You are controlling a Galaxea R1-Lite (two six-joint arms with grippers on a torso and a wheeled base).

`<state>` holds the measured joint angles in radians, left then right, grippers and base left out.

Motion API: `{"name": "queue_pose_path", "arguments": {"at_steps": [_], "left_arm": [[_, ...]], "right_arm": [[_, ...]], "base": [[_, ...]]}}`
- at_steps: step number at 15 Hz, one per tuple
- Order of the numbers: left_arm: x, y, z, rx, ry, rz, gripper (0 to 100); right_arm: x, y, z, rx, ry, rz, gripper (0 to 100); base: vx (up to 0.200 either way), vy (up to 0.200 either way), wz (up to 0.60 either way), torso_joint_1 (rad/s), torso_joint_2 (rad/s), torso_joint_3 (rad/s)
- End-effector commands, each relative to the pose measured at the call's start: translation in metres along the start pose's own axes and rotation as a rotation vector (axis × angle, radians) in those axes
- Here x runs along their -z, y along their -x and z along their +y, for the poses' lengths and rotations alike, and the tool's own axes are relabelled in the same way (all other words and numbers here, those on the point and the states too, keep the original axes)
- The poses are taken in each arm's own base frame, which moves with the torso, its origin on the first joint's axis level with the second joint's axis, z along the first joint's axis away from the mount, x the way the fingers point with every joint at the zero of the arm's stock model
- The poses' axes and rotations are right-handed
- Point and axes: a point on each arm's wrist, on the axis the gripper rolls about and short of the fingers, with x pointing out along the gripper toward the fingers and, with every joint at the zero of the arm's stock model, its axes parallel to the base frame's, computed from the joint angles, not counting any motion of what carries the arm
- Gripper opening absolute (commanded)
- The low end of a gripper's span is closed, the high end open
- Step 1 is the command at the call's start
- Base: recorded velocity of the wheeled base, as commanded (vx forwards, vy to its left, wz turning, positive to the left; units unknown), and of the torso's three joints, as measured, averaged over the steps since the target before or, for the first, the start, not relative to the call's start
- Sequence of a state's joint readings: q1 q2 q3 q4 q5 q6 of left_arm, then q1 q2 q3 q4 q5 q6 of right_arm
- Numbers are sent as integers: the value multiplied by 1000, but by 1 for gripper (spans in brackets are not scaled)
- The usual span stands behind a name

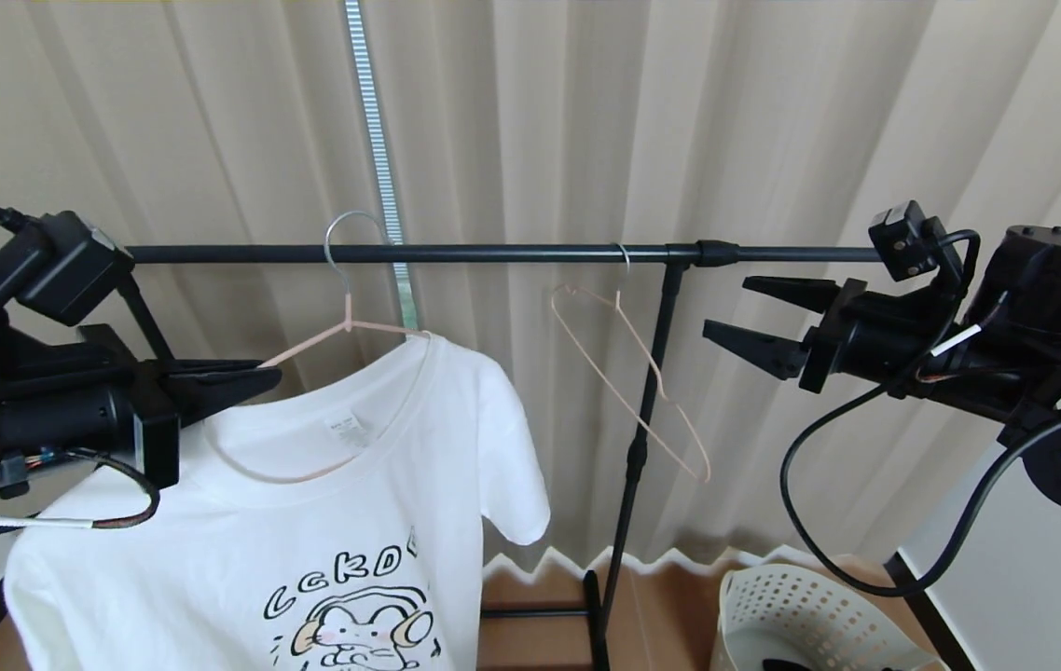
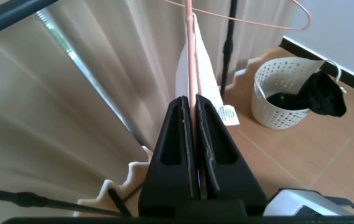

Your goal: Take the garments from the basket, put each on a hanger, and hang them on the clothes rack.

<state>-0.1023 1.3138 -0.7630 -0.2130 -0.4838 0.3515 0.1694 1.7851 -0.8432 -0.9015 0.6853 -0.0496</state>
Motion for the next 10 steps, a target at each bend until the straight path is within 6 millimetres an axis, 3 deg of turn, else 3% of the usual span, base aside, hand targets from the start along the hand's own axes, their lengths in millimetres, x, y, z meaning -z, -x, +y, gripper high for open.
{"name": "queue_pose_path", "arguments": {"at_steps": [1,4,10], "left_arm": [[5,-20,11,-19,37,38,0],[3,-48,25,-27,120,59,0],[-4,-78,44,-31,210,53,0]], "right_arm": [[1,-1,0,-1,-1,3,100],[2,-1,-1,-1,-1,3,100],[3,-1,-1,-1,-2,4,100]], "base": [[0,0,0,0,0,0],[0,0,0,0,0,0],[0,0,0,0,0,0]]}}
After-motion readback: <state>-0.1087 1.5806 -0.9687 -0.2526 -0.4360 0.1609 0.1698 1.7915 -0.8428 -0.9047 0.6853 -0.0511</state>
